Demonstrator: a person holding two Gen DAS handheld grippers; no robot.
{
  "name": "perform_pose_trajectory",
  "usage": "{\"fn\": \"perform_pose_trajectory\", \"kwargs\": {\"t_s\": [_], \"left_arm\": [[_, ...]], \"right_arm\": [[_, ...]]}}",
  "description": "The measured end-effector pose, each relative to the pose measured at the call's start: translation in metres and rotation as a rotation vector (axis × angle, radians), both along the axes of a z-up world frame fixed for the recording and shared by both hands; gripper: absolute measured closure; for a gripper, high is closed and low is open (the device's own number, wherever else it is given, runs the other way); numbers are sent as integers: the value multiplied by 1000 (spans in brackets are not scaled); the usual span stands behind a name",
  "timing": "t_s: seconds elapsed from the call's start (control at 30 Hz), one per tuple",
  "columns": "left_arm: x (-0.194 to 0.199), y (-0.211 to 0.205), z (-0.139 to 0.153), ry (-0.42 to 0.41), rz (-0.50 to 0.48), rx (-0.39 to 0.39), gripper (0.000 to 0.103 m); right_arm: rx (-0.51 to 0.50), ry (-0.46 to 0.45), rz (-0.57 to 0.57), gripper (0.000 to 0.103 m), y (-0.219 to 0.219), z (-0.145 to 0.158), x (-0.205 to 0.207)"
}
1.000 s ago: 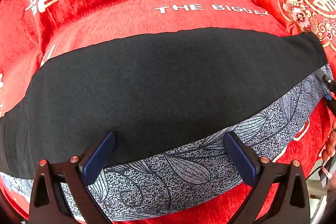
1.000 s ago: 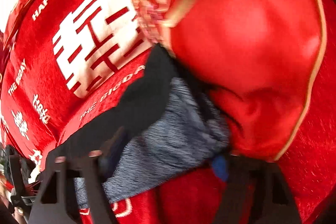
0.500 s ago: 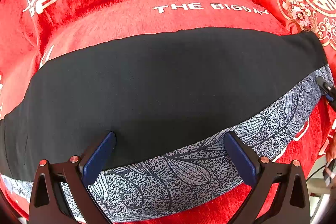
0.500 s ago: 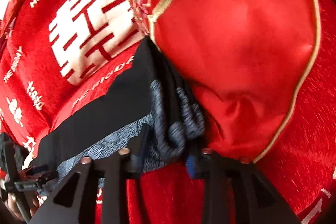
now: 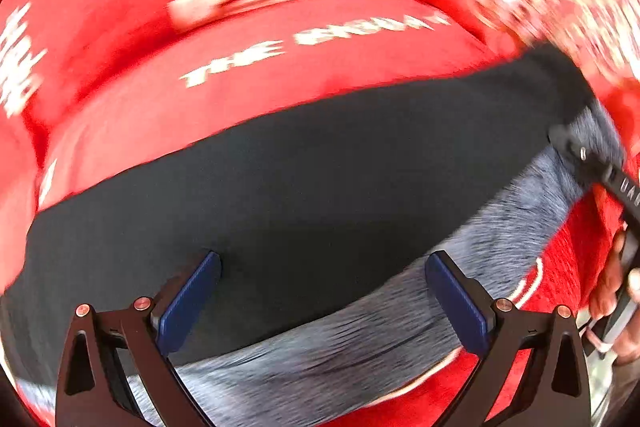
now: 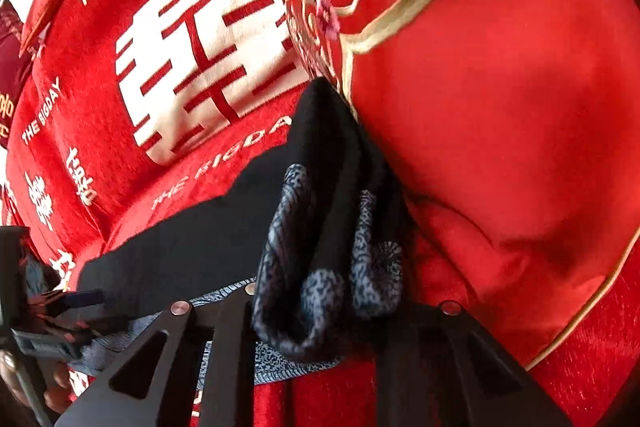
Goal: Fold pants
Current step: 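Grasp the pants leg end with the right tool and lift it up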
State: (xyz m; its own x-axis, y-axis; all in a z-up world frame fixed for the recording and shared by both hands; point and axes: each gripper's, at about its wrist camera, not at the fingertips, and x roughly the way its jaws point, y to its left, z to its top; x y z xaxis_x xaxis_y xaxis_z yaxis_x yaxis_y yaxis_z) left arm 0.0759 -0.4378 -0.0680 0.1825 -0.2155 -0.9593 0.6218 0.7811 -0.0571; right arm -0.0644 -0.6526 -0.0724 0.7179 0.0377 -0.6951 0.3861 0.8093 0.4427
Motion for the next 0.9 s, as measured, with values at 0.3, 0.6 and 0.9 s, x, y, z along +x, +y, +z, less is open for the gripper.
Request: {"fn": "perform_pose_trajectory", "kwargs": {"t_s": [0.3, 0.6, 0.9], "left_arm": [[1, 10, 3, -16, -7, -24, 0], [12, 29, -10, 31, -70, -29, 0], [13, 19, -17, 57, -223, 8, 0]], "right_arm": [[-83, -61, 25, 89, 23, 41, 0], [-236, -73, 140, 89, 85, 84, 15], [-255, -57, 186, 89, 117, 96, 27]]}}
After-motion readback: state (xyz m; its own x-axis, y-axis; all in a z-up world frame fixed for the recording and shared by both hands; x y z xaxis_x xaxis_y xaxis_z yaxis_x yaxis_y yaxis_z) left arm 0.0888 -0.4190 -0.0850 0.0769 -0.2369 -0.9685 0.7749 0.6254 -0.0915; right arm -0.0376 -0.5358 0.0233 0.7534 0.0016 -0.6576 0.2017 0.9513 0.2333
